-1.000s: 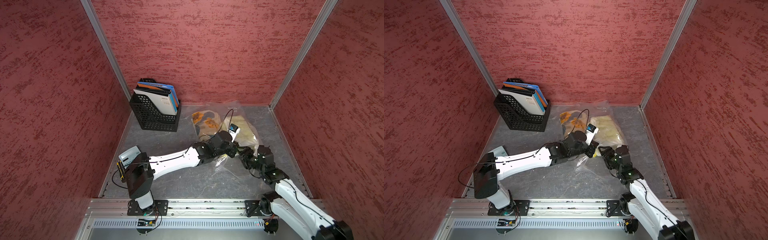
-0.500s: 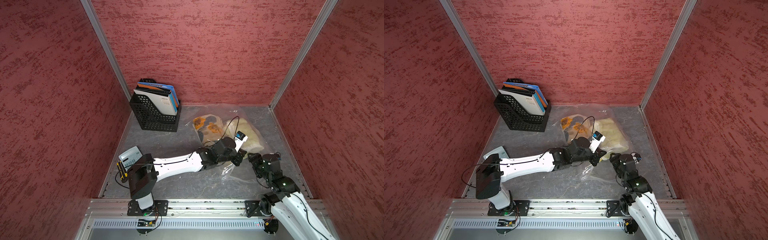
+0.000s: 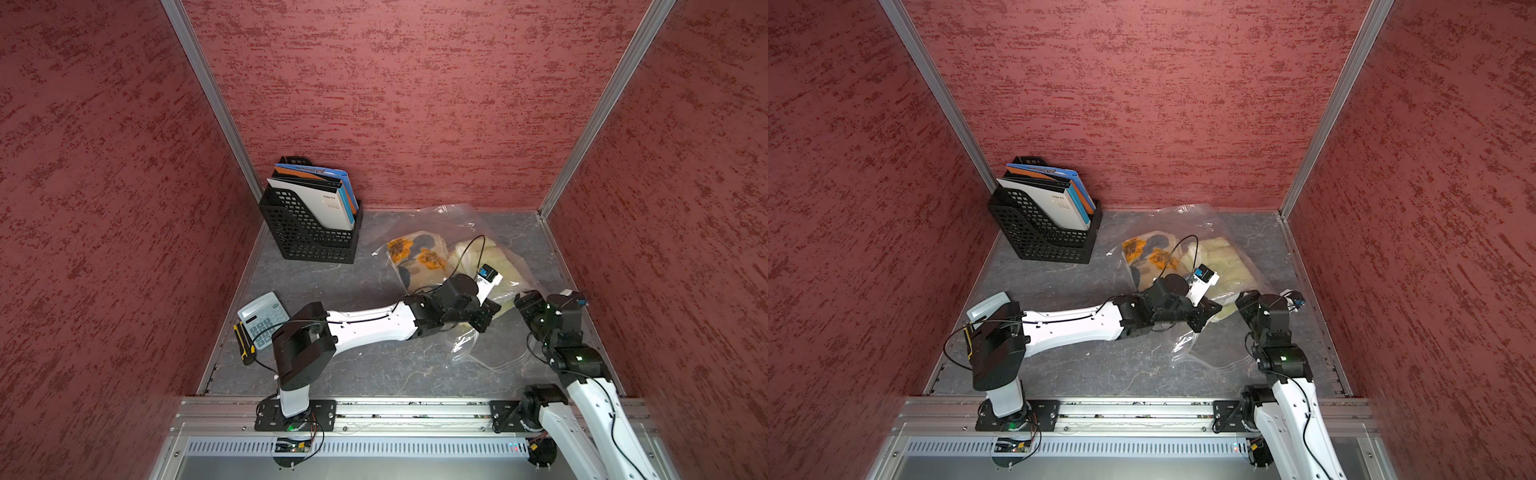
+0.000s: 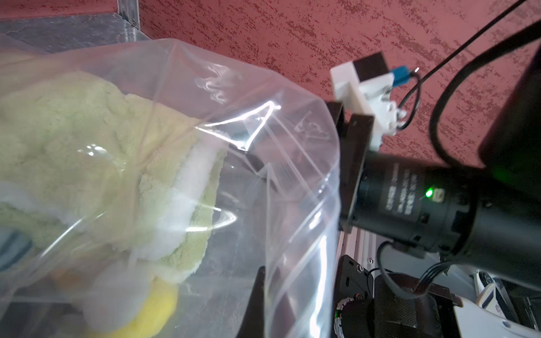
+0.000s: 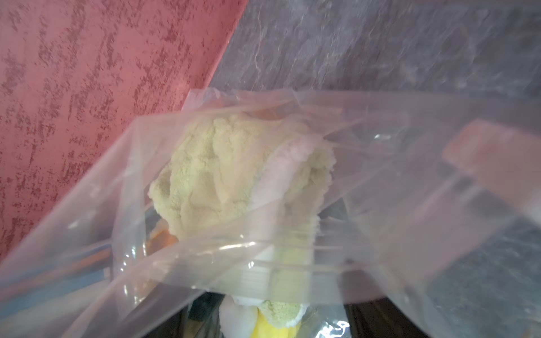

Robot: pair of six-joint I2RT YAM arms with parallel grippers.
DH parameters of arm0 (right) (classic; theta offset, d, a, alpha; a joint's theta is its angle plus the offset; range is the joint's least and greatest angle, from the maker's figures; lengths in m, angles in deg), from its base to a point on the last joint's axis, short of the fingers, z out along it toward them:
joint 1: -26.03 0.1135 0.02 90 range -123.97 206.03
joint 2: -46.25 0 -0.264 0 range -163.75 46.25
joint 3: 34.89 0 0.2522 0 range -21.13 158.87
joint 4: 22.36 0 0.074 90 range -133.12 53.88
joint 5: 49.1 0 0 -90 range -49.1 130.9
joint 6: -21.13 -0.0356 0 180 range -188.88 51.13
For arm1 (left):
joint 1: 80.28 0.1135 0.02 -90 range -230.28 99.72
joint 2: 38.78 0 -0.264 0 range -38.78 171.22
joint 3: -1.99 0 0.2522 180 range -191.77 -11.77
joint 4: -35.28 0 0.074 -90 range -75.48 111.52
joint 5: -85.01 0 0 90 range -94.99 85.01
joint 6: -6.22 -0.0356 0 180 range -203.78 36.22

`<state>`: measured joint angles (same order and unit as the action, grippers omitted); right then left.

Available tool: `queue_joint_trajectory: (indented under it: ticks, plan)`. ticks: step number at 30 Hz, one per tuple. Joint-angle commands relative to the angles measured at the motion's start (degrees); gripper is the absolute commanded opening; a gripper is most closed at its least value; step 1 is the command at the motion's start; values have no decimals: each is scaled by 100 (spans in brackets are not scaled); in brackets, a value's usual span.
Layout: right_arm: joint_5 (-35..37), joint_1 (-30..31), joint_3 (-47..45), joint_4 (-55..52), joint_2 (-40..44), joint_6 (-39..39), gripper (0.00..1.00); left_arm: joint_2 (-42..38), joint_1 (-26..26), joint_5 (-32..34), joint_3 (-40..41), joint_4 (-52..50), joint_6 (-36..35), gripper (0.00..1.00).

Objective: Take the blanket out of the vacuum bag
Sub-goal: Take out the blanket from the vacuum bag.

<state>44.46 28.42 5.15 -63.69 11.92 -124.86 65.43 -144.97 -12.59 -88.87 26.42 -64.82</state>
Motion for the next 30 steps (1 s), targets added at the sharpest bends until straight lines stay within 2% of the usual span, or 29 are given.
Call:
queue_joint_trajectory:
  ticks: [1, 9, 18, 22, 26, 30]
  plan:
    - [-1075, -28, -447, 623, -374, -343, 77, -22, 264, 31, -8, 351, 167, 2]
    - [-1549, -33, -775, 1485, -1088, -695, 87, -82, 449, -75, 112, 507, 191, 2]
    - [-1124, -38, -1295, 2562, -902, -1037, 95, -225, 462, -356, 579, 1089, 328, 2]
    - [-1276, -37, -1328, 3072, -1484, -1200, 94, -236, 442, -411, 728, 1337, 433, 2]
    - [-1330, -37, -1538, 4059, -1889, -1378, 89, -273, 402, -429, 810, 1403, 403, 1]
    - [-1351, -37, -1477, 4318, -2125, -1409, 84, -326, 369, -393, 880, 1392, 363, 1]
